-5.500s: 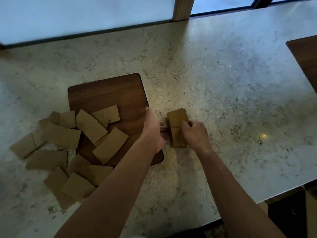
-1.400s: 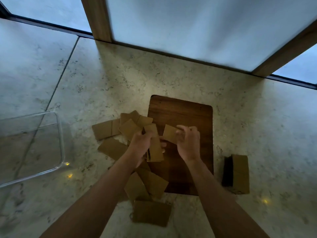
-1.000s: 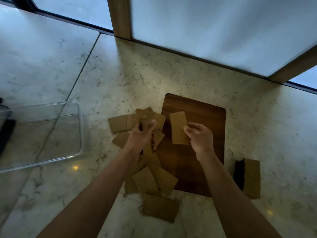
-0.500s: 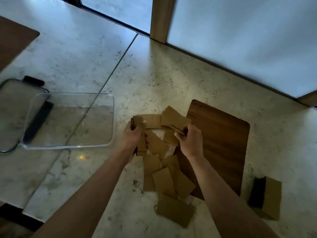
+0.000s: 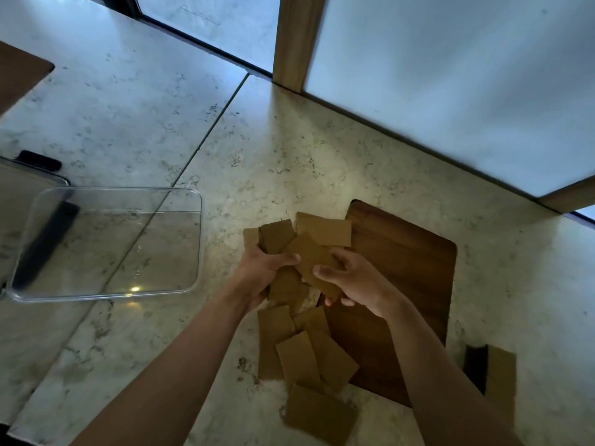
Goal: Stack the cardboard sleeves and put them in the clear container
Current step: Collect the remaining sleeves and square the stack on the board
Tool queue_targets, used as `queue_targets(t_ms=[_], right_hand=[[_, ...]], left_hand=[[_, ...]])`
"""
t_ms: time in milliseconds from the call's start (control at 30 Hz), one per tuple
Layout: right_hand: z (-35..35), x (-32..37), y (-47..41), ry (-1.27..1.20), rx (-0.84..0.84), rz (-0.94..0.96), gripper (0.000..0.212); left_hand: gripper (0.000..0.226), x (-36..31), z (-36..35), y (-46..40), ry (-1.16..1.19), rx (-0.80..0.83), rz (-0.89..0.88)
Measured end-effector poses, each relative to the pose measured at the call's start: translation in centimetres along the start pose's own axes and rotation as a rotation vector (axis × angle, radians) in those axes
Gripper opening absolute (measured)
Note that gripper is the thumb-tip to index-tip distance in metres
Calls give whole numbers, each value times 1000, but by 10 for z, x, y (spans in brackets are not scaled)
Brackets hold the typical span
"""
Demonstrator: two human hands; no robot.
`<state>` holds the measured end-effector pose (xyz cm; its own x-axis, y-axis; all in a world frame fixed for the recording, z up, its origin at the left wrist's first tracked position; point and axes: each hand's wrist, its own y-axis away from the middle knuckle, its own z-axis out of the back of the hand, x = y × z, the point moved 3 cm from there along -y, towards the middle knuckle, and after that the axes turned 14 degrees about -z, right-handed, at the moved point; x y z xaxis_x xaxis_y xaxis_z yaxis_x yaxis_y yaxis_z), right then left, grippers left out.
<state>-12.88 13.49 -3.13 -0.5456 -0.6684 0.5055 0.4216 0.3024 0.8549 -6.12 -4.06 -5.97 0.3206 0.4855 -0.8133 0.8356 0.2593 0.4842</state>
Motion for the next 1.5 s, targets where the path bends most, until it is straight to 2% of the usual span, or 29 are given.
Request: queue_targets(t_ms=[33, 100, 167, 200, 333, 367, 433, 500, 567, 600, 667, 733, 800, 900, 1033, 1100, 1167, 1233, 1267, 1333, 1367, 1433, 1467, 1500], right_hand=[[6, -2, -4, -55, -104, -9, 32], [17, -5, -12, -331, -265, 45, 36], [22, -3, -18, -532, -335, 132, 26], [21, 0, -19, -520, -347, 157, 19], [-4, 18, -25, -106, -225, 223, 18], [-10, 22, -28, -36, -250, 250, 20], [-8, 29, -37, 18, -435, 335, 26], [4, 33, -53, 284, -681, 339, 38], [18, 29, -69, 653, -760, 202, 58], [25, 26, -73, 721, -769, 156, 62], [34, 20, -73, 669, -828, 159, 59], [43, 15, -67, 579, -929, 228, 48], [49, 9, -61, 479, -983, 277, 36], [53, -5, -53, 313, -954, 280, 31], [56, -21, -45, 241, -844, 192, 35], [58, -26, -38, 202, -797, 134, 29], [60, -31, -30, 21, -743, 90, 20], [48, -30, -25, -319, -561, 66, 11], [37, -26, -25, -404, -461, 76, 10], [18, -21, -28, -272, -403, 139, 13], [13, -19, -32, -120, -483, 184, 18], [14, -19, -40, 192, -825, 204, 30], [18, -18, -42, 303, -976, 161, 38], [20, -20, -44, 379, -1045, 94, 48]], left_hand=[[29, 0, 1, 0, 26, -19, -11], [41, 3, 3, 0, 54, 9, -8], [48, 5, 2, 1, 53, 116, 28], [46, 5, 1, 2, 50, 160, 59], [41, 6, -2, -1, -69, 295, 187], [40, 6, -3, -1, -67, 294, 198], [40, 9, 0, -4, -17, 215, 179], [45, 9, 5, -8, 79, 133, 119], [66, 8, 13, -11, 185, 96, 47], [72, 8, 16, -13, 221, 89, 21], [59, 7, 21, -16, 279, 73, -34], [38, 3, 20, -19, 300, 18, -65], [26, -1, 14, -23, 281, -57, -83], [25, 0, 0, -28, 187, -111, -116], [37, 5, -12, -34, 10, -108, -155], [36, 3, -18, -34, -92, -94, -163], [46, 1, -25, -33, -191, -48, -141], [63, 3, -30, -32, -298, 34, -75], [70, 6, -30, -32, -334, 75, -31], [63, 12, -29, -30, -292, 71, 53], [53, 14, -28, -29, -236, 42, 72], [39, 19, -21, -27, -95, -8, 83], [39, 19, -18, -25, -23, -21, 71], [43, 19, -15, -23, 48, -32, 50]])
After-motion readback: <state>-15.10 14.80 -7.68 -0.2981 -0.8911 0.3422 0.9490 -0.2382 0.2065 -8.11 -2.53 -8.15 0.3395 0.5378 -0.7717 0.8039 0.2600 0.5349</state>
